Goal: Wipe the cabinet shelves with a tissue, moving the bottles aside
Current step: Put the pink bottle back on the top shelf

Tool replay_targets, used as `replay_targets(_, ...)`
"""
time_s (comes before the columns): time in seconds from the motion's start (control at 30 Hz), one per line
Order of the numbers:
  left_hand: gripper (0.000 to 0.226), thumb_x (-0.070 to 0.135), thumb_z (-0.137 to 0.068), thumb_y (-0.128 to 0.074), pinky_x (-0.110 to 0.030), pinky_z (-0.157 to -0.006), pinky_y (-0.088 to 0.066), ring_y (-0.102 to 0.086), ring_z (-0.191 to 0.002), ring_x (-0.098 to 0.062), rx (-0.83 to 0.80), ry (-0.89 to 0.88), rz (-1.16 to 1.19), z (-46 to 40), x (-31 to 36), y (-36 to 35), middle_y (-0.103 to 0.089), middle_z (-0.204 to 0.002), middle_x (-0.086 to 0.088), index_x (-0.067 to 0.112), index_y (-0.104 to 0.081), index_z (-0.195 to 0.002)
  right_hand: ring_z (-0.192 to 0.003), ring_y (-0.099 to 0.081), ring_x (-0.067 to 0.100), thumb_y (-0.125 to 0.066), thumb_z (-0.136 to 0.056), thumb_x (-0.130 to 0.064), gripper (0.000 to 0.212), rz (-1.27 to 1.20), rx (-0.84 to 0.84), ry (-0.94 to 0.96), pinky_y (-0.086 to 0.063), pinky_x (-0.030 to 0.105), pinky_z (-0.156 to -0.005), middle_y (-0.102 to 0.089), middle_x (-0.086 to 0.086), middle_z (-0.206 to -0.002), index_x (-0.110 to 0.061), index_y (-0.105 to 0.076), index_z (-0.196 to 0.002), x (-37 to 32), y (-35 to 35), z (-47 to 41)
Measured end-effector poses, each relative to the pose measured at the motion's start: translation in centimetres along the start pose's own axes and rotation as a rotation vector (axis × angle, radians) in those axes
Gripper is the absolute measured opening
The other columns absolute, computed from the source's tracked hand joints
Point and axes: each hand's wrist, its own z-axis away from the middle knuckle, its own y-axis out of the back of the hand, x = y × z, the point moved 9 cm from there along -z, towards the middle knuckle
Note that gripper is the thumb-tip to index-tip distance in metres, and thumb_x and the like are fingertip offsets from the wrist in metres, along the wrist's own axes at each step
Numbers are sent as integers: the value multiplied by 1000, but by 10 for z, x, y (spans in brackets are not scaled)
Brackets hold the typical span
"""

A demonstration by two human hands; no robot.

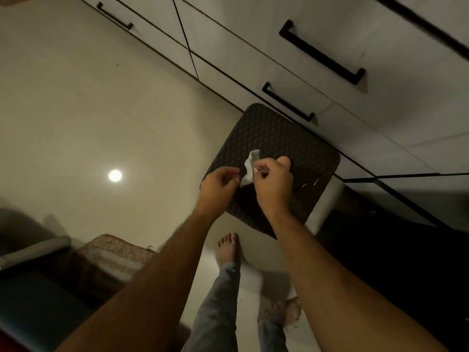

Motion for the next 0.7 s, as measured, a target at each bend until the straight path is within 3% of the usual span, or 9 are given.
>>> replay_targets(0.07, 20, 17, -95, -58, -22, -77, -53, -63, -84, -3, 3, -7, -28, -11, -2, 0, -68, -100, 8, 20, -66, -113, -89, -53, 5, -62, -90, 2, 17, 54, -15, 46, -52, 25, -90, -38, -21, -81, -2, -69, -105, -1, -13, -6)
replay_targets(0.1, 19, 17, -96, -58, -17, -75, -51, -61, -84, 0, 5, -14, -42, -13, -2, 0, -66, -97, 10, 21, -66, -112, -91, -56, 7, -61, -91, 0, 18, 80, -46, 64, -53, 28, -92, -49, -17, -85, -3, -69, -107, 2, -21, -6)
replay_targets(0.2, 19, 17, -96, -57, -17, -80, -50, -62, -88, 1, 4, -21, -68, -19, -7, -1, -66, -97, 12, 24, -66, -111, -96, -61, 13, -57, -94, -4, 18, 100, -141, 47, -51, 26, -92, -68, 7, -103, -6, -68, -108, 18, -42, -4)
replay_targets(0.3, 19, 17, -96, -57, -23, -87, -52, -63, -94, -3, -11, -14, -70, -16, -12, -5, -68, -103, 9, 24, -66, -110, -95, -56, 3, -59, -94, -5, 22, 91, -99, 41, -48, 17, -87, -68, 6, -110, -7, -68, -114, 23, -32, 3)
replay_targets(0.4, 20, 17, -96, -56, -26, -88, -54, -64, -93, -2, -16, -41, -75, -11, -9, -7, -68, -105, 8, 24, -66, -112, -100, -64, 9, -63, -91, -5, 21, 8, -9, 11, -53, 22, -86, -70, 5, -109, -9, -69, -111, 32, -9, 4)
replay_targets(0.53, 20, 20, -96, -57, -27, -82, -57, -66, -88, -3, -25, -96, -90, -8, 10, -19, -67, -106, 7, 24, -64, -114, -96, -62, 6, -61, -93, -12, 16, -104, 126, -246, -48, 13, -75, -67, -3, -108, -17, -68, -107, 74, 28, -2)
replay_targets(0.63, 21, 20, -95, -57, -27, -85, -55, -65, -91, -5, -104, -154, -162, -14, 29, -44, -66, -112, 4, 23, -64, -115, -95, -63, 9, -62, -93, -13, 19, -189, 145, -445, -58, 31, -81, -65, -2, -110, -23, -65, -108, 113, 35, -7)
replay_targets(0.7, 25, 21, -96, -56, -25, -88, -51, -62, -100, -8, -160, -208, -271, -20, 40, -64, -64, -117, 3, 20, -63, -120, -96, -64, 15, -65, -91, -17, 17, -247, 80, -536, -59, 40, -82, -64, 1, -114, -32, -63, -99, 128, 26, -10)
